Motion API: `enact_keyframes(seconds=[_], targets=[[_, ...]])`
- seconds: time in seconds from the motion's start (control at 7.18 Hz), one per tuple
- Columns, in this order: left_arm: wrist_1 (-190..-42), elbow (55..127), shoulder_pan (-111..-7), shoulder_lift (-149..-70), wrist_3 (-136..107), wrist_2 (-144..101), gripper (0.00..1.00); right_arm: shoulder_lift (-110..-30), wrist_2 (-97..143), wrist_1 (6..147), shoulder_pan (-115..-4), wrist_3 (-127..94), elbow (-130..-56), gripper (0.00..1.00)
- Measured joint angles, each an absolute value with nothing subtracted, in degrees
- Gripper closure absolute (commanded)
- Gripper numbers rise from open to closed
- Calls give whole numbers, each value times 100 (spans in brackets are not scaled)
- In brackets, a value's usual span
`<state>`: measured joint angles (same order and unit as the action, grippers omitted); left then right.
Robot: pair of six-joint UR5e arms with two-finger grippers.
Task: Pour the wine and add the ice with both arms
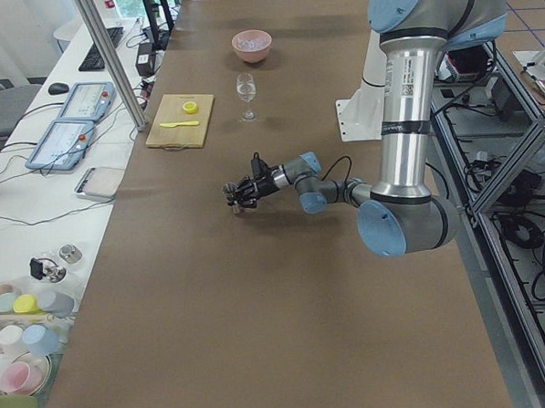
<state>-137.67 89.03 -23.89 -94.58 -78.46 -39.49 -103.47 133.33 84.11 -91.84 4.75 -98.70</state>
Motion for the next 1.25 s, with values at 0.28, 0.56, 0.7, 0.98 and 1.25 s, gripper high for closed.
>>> enact_keyframes(seconds=[0.28, 0.56, 0.7, 0.98, 1.25], targets=[[-13786, 8903, -2376, -9445, -7717, -3956, 68, -10345, 13333, 8411, -9185, 475, -9870, 0], [-13812, 8903, -2373, -9434, -7657, -3965, 2, -10345, 13333, 8411, -9184, 467, -9868, 0], [-13827, 8903, -2375, -9429, -7616, -3969, 2, -10345, 13333, 8411, -9185, 464, -9868, 0], [-13840, 8906, -2376, -9415, -7572, -3978, 2, -10345, 13333, 8411, -9184, 465, -9875, 0], [-13895, 8961, -2375, -9327, -7457, -3990, 2, -10345, 13333, 8411, -9184, 468, -9878, 0]])
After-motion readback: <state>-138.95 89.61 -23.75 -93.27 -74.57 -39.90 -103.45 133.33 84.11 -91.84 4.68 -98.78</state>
